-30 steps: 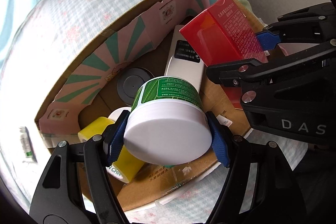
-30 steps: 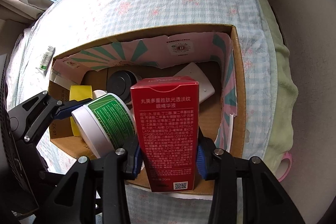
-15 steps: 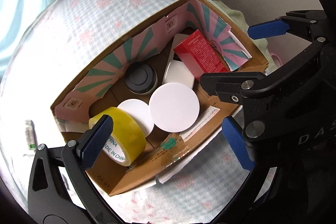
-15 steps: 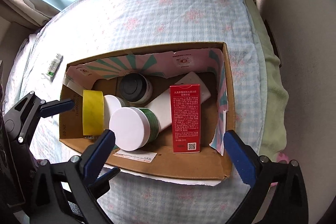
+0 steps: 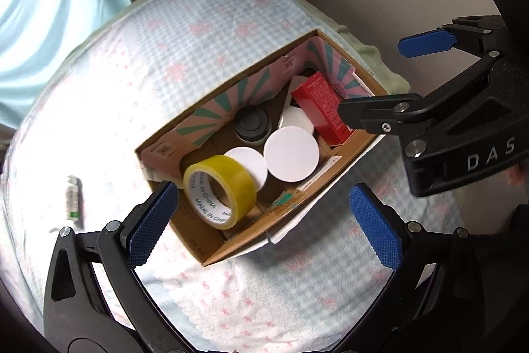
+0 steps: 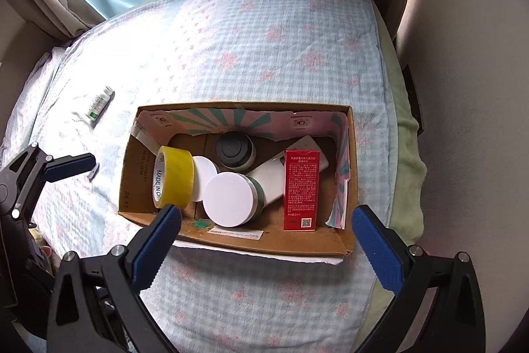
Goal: Organize rigid objects
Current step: 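Withdraw both tools from the box toward the pill bottle and earbud case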
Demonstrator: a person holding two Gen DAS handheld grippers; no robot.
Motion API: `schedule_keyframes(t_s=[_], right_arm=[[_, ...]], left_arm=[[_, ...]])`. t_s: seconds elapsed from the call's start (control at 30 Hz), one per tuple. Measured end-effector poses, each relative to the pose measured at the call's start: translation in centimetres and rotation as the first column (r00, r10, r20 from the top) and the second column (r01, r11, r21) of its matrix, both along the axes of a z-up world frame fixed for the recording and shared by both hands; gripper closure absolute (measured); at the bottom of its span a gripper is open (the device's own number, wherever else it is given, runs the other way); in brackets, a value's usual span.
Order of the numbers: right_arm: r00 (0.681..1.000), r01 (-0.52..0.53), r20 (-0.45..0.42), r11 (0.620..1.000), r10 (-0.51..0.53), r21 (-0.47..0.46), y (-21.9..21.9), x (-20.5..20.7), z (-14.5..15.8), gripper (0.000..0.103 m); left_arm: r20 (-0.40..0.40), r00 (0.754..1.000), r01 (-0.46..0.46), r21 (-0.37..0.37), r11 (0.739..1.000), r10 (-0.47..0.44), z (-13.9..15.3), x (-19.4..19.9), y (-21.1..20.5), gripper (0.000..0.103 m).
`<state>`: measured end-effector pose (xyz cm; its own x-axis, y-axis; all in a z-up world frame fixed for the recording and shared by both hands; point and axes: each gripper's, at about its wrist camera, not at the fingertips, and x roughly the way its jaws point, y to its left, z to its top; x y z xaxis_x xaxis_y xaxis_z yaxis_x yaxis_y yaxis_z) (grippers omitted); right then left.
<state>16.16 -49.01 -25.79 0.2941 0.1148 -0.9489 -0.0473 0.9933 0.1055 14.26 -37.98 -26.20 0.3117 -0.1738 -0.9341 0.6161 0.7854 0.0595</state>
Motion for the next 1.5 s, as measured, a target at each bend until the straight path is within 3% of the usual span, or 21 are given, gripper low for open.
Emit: schedule_keyframes(t_s=[0.13,0.33,0.6,0.8,1.03,1.2,1.33,1.5], right_arm=[[0.999,-0.014,0.04,1.0,0.014,0.002,1.3,0.2,3.6,0.0],[0.992,-0.088,0.083,0.994,0.094,-0.069,5.9,0.8,8.4,0.0],[0.962,-0.211,0.141,0.964,0.234,-0.161,16.5,0.9,13.5,0.0],[0.97,-0.167,0.165,0.981,0.181,-0.097,24.7,1.6,14.8,0.0],[0.991,-0.029,0.134,1.0,0.03,-0.012,32.6,2.7,13.1,0.0],[0.988,0.121,0.089,0.992,-0.123,0.033,36.8,3.5,10.5,0.0],[0.968,0.248,0.033,0.967,-0.25,0.064,39.4,4.2,6.7,0.0],[0.916,0.401,-0.07,0.912,-0.396,0.091,41.8,4.7,0.0,0.0]], left_arm=[[0.052,0.997,-0.049,-0.036,0.998,0.051,4.0,-0.1,3.6,0.0],[0.125,0.986,-0.1,-0.07,0.993,0.108,9.8,0.2,10.6,0.0],[0.242,0.958,-0.142,-0.077,0.987,0.157,15.8,1.4,20.9,0.0],[0.274,0.952,-0.123,-0.065,0.99,0.136,18.0,3.1,28.7,0.0],[0.25,0.967,-0.044,-0.042,0.998,0.053,17.5,6.7,37.2,0.0],[0.171,0.985,0.034,-0.027,0.999,-0.029,15.0,11.3,41.7,0.0],[0.097,0.991,0.093,-0.005,0.996,-0.092,11.5,15.5,43.7,0.0],[0.002,0.992,0.122,0.0,0.992,-0.122,5.7,20.1,44.1,0.0]])
